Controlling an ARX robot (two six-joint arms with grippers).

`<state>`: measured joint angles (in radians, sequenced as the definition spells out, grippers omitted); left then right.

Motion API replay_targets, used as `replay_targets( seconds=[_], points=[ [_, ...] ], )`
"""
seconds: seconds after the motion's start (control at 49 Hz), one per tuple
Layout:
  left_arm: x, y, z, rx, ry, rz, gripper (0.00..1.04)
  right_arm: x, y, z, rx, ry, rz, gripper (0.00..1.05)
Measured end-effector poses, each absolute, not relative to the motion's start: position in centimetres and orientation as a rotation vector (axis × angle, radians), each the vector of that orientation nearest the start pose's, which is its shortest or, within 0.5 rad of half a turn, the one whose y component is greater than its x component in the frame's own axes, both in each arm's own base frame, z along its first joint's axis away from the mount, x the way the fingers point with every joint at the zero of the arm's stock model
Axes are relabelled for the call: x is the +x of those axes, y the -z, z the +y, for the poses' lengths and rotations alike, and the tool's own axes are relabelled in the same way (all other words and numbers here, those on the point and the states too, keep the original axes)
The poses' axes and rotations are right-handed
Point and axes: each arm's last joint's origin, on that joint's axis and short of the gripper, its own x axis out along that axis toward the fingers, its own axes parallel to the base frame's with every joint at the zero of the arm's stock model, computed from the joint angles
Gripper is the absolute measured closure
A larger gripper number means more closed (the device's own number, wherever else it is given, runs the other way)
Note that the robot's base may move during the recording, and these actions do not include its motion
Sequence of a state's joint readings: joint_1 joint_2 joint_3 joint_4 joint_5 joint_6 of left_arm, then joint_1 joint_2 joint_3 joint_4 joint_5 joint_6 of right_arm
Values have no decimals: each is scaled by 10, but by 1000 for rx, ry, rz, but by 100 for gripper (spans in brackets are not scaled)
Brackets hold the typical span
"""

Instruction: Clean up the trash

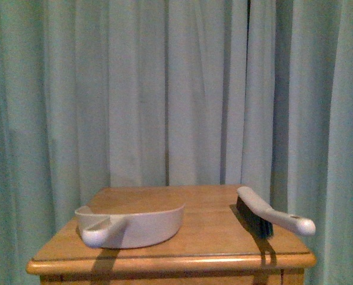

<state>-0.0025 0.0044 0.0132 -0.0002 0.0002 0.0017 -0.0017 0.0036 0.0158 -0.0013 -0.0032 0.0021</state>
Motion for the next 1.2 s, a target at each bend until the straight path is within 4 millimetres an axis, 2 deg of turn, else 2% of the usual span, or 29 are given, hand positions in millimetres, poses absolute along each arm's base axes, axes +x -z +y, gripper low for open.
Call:
replay_targets(
  seconds=[0.388,0.531,0.592,0.796,0.918,1.061,1.204],
  points=[
    [97,-167,0,-8,-6,-2,8,97,-168,0,2,-1,-11,7],
    [106,-160,-1,-145,-46,205,8,97,-168,0,2,-1,-11,7],
    [113,-165,-1,-158,-34,231,8,97,-168,0,2,-2,-11,7],
    [156,-217,-2,-112,0,185,8,97,-168,0,2,-2,-11,7],
    [191,-247,-8,-41,15,197,8,97,-168,0,2,-2,-11,7],
    [244,-283,-37,76,102,246,8,97,-168,0,2,-2,-11,7],
    [273,-299,-63,104,170,306,8,97,-168,0,2,-2,-11,7]
  ],
)
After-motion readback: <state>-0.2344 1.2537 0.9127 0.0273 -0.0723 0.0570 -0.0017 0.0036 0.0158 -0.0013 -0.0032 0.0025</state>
